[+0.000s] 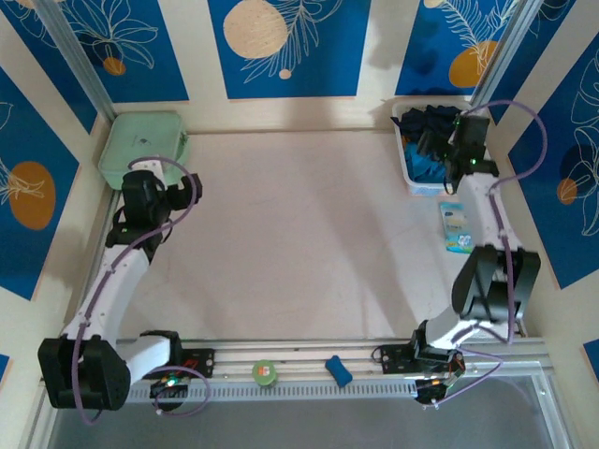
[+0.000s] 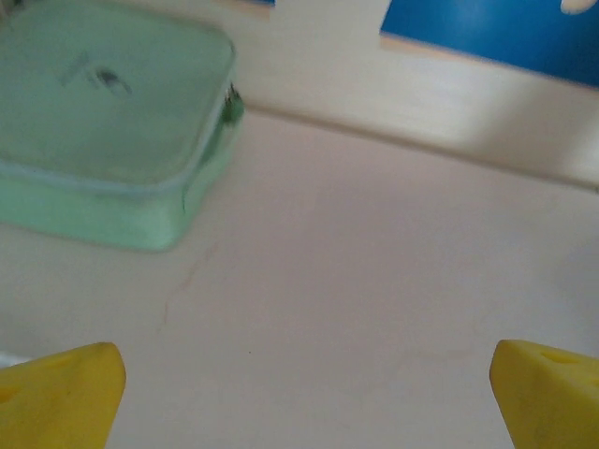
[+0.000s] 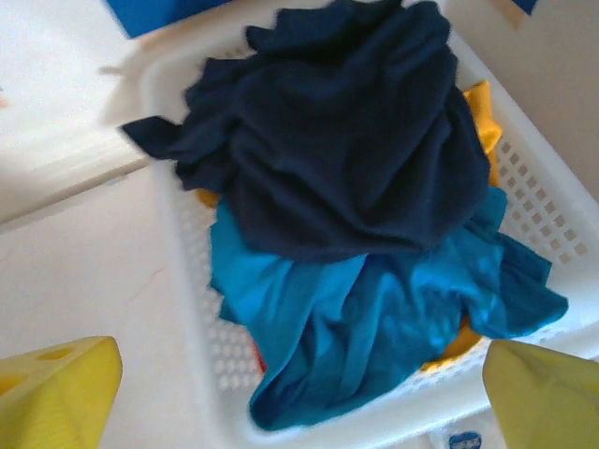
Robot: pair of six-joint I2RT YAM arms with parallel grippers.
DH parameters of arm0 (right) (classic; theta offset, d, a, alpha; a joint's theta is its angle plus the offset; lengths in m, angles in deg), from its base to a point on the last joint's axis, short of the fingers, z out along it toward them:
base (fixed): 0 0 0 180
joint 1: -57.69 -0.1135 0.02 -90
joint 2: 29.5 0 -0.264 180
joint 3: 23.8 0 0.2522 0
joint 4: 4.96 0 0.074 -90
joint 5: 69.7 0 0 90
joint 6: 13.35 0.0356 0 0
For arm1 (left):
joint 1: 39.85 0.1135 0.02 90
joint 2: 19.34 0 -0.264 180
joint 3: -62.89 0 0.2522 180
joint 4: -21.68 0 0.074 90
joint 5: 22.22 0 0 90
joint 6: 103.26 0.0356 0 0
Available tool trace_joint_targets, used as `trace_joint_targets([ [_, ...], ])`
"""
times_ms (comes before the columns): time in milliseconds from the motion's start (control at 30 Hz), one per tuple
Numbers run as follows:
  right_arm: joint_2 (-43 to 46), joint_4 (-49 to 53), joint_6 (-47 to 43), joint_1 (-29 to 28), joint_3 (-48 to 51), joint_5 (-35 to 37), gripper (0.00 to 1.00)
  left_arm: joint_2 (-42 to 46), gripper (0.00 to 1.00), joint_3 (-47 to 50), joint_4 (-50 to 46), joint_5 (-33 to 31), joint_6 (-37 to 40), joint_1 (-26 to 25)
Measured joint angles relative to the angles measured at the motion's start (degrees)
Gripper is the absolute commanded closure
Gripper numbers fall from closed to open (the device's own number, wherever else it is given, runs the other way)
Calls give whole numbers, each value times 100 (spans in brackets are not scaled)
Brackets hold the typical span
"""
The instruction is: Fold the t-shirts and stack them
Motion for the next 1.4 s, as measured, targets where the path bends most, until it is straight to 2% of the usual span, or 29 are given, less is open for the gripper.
trace_joint_targets([
  [133,-1300,754,-20,188,-1381,-111,8,-22,0,-186,-719,151,-87,-59],
  [300,-2590,1421,-72,212,-2771,-234,10,-24,0,-278,-1099,195,-101,-107],
  [433,-3206,1768,-90,212,-3512,-317,14,-52,0,-321,-1222,195,-98,-155],
  [500,-3442,1882,-83,212,-3807,-352,21,-61,0,-328,-1222,192,-85,-168],
  [567,-3622,1982,-90,212,-4050,-380,36,-61,0,-328,-1220,190,-83,-181],
  [600,-3711,2026,-94,212,-4181,-400,49,-61,0,-328,-1220,190,-81,-190],
  [633,-3810,2085,-96,212,-4339,-426,69,-61,0,-328,-1222,192,-81,-195],
  [667,-3910,2140,-85,212,-4507,-452,83,-61,0,-328,-1220,192,-81,-205],
  [733,-4089,2286,-70,214,-4868,-514,100,-55,0,-328,-1224,192,-79,-219],
  [900,-4063,2380,-92,181,-5106,-555,100,-55,0,-387,-1438,146,-26,-264],
  [1000,-3705,2284,-160,83,-4813,-520,100,-42,1,-551,-1685,83,33,-306],
  [1233,-1661,1755,-400,-483,-3412,-310,100,181,1,-1040,-2175,-35,59,-343],
  [1400,-306,1510,-634,-1049,-3222,-181,100,166,3,-1547,-2702,-79,61,-356],
])
